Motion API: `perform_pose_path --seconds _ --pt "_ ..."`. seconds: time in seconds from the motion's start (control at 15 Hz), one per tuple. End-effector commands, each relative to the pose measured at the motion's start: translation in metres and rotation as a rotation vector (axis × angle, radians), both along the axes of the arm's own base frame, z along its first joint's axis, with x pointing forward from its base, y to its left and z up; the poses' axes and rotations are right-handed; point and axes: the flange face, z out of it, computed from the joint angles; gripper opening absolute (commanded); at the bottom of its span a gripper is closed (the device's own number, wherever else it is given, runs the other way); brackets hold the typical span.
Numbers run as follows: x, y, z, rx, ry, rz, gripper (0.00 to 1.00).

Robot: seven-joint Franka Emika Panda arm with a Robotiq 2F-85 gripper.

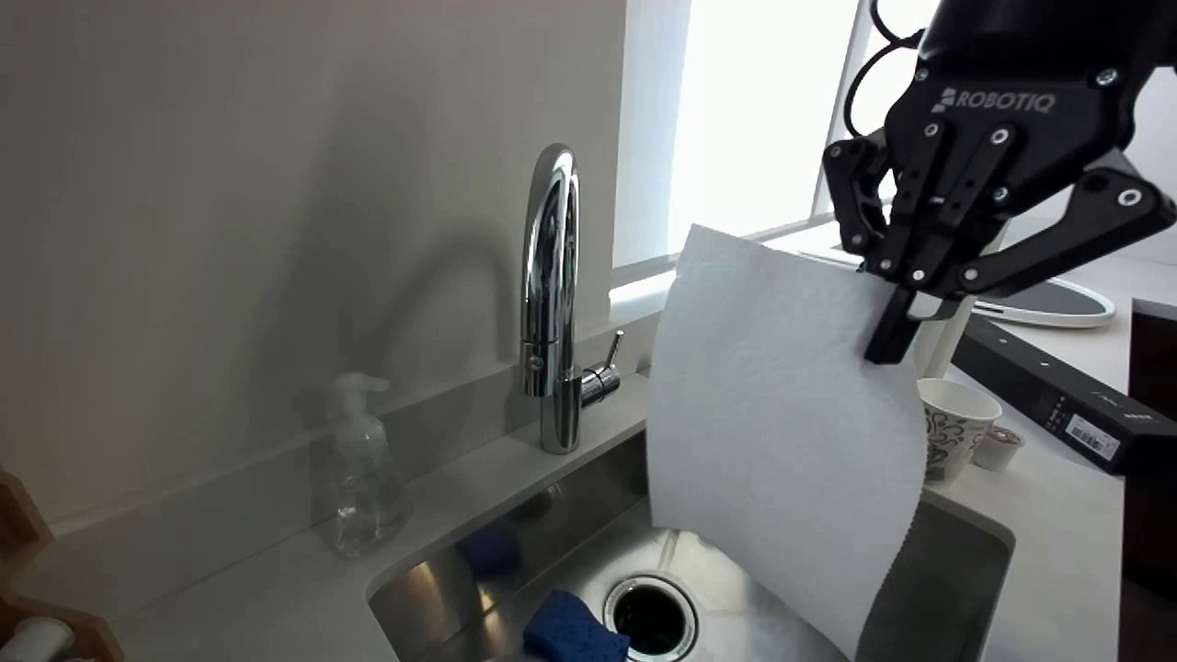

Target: Pick a tissue and use it to wipe the surface

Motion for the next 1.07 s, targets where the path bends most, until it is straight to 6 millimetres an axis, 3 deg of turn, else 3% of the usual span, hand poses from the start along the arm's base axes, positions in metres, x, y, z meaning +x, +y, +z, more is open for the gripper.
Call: perform_pose_path --seconds 0.0,0.27,0.6,1.0 --pt "0.002 0.002 0.000 0.005 0.001 0.015 0.01" --pt "0.006 0.006 -0.006 0.034 0.016 0.062 0.00" --pt "0.006 0.054 -0.031 0.220 0.039 0.285 0.00" --pt "0.015 0.093 -0.052 0.424 0.045 0.526 0.00"
